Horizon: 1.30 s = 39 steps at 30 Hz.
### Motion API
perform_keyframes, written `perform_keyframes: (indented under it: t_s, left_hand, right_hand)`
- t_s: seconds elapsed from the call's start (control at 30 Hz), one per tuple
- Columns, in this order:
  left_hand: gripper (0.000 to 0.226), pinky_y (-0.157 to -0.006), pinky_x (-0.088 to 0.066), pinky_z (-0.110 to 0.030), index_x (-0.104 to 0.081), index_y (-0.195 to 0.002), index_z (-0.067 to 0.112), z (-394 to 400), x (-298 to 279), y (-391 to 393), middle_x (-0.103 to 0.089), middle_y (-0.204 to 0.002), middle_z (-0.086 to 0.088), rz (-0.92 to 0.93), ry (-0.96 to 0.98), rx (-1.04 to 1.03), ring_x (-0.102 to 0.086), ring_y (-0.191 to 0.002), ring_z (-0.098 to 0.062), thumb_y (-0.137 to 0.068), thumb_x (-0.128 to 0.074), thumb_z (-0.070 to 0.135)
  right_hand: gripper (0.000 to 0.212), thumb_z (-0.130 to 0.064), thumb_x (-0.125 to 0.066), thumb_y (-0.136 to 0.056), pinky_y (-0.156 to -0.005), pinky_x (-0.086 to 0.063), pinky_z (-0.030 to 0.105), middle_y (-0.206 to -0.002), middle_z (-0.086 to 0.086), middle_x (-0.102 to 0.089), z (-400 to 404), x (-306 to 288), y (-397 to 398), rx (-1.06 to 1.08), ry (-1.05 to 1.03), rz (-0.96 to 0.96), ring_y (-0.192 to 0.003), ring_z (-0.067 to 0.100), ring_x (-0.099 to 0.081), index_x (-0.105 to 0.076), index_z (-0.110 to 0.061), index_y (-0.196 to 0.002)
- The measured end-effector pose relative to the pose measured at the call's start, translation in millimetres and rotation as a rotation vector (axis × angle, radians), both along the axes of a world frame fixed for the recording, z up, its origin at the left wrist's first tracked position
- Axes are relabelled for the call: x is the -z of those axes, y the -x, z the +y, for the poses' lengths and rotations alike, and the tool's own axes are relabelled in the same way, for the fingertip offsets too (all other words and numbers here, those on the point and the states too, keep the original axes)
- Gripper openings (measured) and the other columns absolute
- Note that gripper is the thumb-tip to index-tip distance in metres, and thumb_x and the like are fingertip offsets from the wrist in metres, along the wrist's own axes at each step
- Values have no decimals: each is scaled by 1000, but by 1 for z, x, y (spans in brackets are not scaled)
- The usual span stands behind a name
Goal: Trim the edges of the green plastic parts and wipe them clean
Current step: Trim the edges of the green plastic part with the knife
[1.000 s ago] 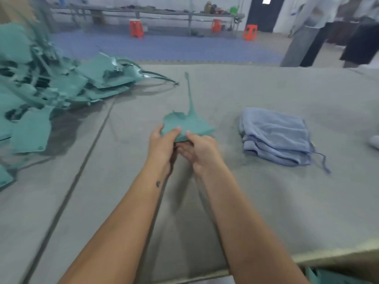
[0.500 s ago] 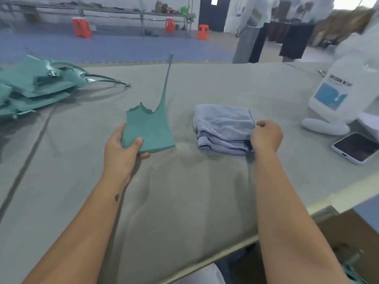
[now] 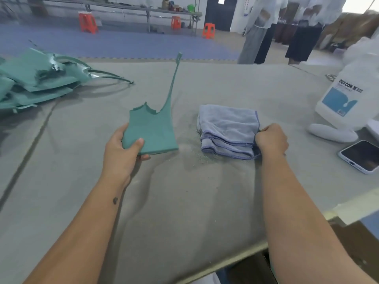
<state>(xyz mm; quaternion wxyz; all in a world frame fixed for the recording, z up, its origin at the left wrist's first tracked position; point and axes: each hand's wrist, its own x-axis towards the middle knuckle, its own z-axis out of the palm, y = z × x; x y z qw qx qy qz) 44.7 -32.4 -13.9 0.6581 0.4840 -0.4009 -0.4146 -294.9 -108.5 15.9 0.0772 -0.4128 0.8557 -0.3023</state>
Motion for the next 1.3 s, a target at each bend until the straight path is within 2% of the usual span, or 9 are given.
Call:
perform_keyframes:
  t_s: [0.17, 0.3, 0.43, 0.67, 0.8, 0.9, 1.0, 1.13, 1.3]
  left_hand:
    - [46, -55, -59, -26, -51, -130, 18, -3, 3, 0, -66, -107, 3, 3, 10, -6, -69, -85, -16, -91, -58, -4]
    - [59, -52, -57, -25, -40, -140, 14, -3, 4, 2, -58, -113, 0, 44, -12, -121, -68, -83, -16, -88, -64, -3]
    - [39, -50, -51, -17, -52, -121, 12, 1, -5, -3, -63, -100, 1, 181, -31, -255, -67, -70, -6, -87, -69, 4]
    - [7, -48, -46, -19, -60, -91, 15, 19, -13, -44, -65, -86, -1, 433, -16, -355, -62, -67, -10, -94, -58, 10]
    - [10, -43, -44, -18, -60, -93, 12, 21, -19, -56, -66, -72, -2, 580, -41, -221, -57, -50, -10, -98, -51, 14]
    - [15, -51, -53, -23, -59, -102, 11, 24, -20, -61, -72, -79, -4, 706, -43, -139, -69, -62, -14, -99, -51, 23]
    - [27, -56, -57, -29, -59, -111, 13, 23, -18, -63, -74, -93, -5, 748, -58, -140, -73, -72, -17, -100, -48, 35]
    - [46, -60, -60, -41, -60, -110, 22, 23, -20, -66, -73, -107, -4, 656, -119, -58, -73, -86, -25, -100, -30, 55]
    - [37, -54, -57, -28, -48, -135, 11, 32, -22, -61, -71, -104, -7, 698, -96, -76, -74, -75, -19, -98, -52, 15]
  right_hand:
    - [7, -20, -56, -90, -74, -36, 30, -93, 7, -60, 17, 14, 1, 138, 353, -220, -89, 27, -55, -51, -16, -92]
    - [21, -19, -61, -87, -63, -32, 20, -71, -5, -48, 25, -1, -9, 263, 718, -363, -74, 19, -50, -42, -20, -78]
    - [34, -4, -72, -74, -62, -47, 31, -66, 5, -58, 22, -36, -74, -36, 937, -768, -61, 18, -58, -43, -20, -70]
    - [23, 9, -57, -87, -48, -42, 15, -66, 3, -68, 42, -32, -230, -671, 522, -1545, -50, 8, -61, -55, -13, -93]
    - [21, 8, -53, -87, -42, -41, 19, -65, 6, -67, 55, -3, -256, -743, 346, -1367, -41, 11, -55, -46, -12, -86]
    - [26, 6, -45, -86, -35, -26, 17, -56, 1, -53, 52, 8, -252, -768, 336, -1189, -34, 6, -34, -41, -18, -81]
    - [14, -18, -43, -97, -36, -20, 17, -53, -4, -43, 52, 9, -251, -781, 195, -1293, -36, 6, -25, -48, -19, -83]
    - [36, -34, -31, -102, -40, -19, 21, -50, -6, -41, 53, 8, -256, -762, 59, -1419, -39, 8, -23, -57, -12, -91]
    - [21, -17, -39, -101, -42, -20, 19, -61, -2, -37, 59, 9, -259, -863, 99, -1243, -42, 7, -24, -54, -12, -87]
